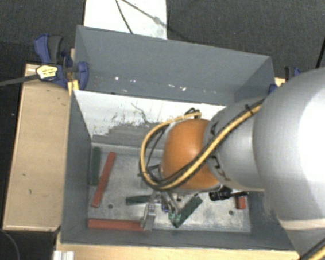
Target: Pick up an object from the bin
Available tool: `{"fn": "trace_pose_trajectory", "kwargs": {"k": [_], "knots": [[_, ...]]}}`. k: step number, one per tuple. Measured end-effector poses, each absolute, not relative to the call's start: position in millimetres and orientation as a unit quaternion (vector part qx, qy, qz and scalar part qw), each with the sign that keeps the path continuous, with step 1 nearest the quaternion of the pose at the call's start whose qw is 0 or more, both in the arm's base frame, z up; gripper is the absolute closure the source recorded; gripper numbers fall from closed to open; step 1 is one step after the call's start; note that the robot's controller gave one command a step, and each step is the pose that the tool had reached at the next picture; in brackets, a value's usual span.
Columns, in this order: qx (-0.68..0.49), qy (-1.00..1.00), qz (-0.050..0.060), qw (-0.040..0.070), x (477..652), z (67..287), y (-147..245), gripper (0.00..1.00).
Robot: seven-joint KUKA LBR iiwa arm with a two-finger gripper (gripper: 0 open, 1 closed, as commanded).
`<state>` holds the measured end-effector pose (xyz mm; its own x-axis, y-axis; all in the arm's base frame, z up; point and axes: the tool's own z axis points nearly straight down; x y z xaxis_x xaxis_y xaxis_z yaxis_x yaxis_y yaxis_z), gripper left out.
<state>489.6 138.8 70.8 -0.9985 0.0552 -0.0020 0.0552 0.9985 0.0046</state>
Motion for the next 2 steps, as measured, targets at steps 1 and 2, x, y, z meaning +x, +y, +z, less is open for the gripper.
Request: {"fn": "trace_pose_trajectory", "kwargs": {"k": [1, 2], "knots": [[0.030, 1.000, 0.001, 0.001, 491.5, 71.0, 134.1, 1.00], [0.042, 0.999, 0.001, 0.005, 500.7, 216.1, 117.8, 1.00]]}}
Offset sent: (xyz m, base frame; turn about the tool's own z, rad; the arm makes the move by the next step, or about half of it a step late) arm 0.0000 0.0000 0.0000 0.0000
